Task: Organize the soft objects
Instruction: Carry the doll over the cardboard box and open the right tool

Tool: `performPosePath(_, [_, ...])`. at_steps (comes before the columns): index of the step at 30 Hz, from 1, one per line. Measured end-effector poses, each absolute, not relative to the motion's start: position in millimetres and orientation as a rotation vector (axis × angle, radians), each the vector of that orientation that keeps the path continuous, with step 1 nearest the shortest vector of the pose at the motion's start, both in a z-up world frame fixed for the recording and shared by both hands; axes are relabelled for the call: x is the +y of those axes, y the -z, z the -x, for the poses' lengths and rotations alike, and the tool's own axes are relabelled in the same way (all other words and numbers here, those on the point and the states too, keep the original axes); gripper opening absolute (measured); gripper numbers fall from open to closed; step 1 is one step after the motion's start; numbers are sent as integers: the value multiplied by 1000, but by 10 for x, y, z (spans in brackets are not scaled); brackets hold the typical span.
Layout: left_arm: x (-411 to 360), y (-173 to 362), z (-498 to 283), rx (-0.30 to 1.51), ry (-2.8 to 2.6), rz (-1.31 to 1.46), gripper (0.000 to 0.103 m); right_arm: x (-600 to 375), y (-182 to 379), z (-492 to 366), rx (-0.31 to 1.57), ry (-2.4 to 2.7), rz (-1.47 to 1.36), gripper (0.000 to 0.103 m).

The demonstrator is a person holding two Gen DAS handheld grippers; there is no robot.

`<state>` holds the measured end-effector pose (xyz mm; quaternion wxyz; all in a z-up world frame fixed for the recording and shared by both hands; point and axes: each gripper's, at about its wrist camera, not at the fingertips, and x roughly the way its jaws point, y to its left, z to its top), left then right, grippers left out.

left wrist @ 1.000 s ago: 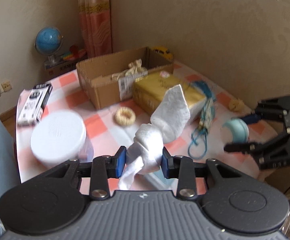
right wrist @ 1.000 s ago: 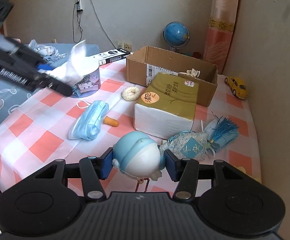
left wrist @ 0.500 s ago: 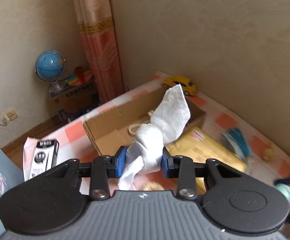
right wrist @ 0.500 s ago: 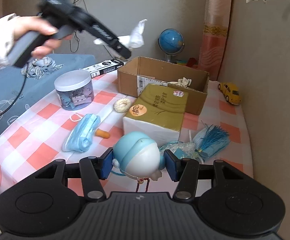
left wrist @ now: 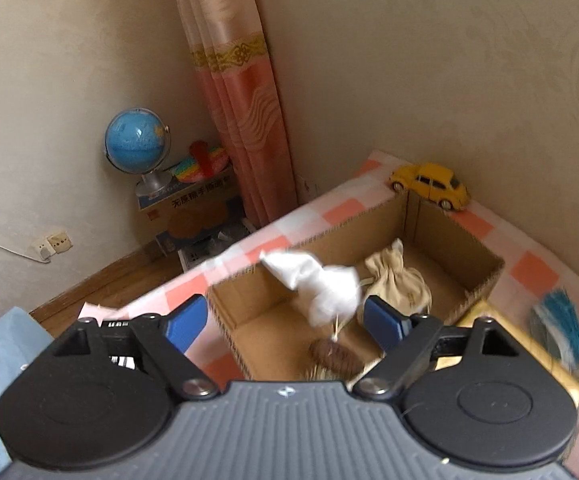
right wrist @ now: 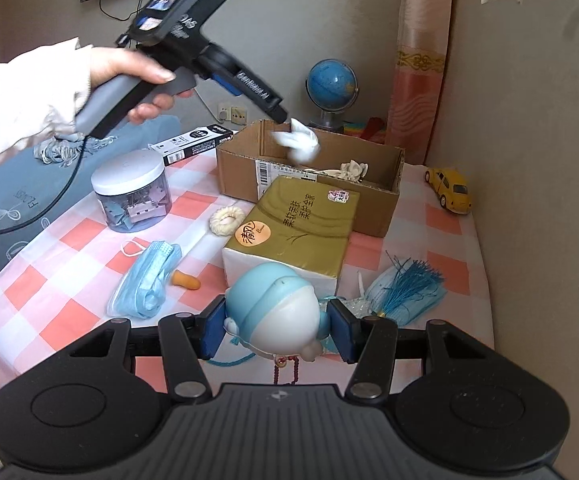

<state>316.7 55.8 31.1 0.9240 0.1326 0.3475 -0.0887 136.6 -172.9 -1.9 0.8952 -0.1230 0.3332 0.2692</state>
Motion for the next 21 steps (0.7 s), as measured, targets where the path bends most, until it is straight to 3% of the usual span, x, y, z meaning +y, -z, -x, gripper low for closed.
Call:
performPosePath(13, [581,-341,-1721,696,234,-162,100,-1659,-127,-1531,676,-567,272,58])
performPosePath(21, [516,-231,-1227,676,219,-87,101,-1535,-352,-1910,648,-582,275,58])
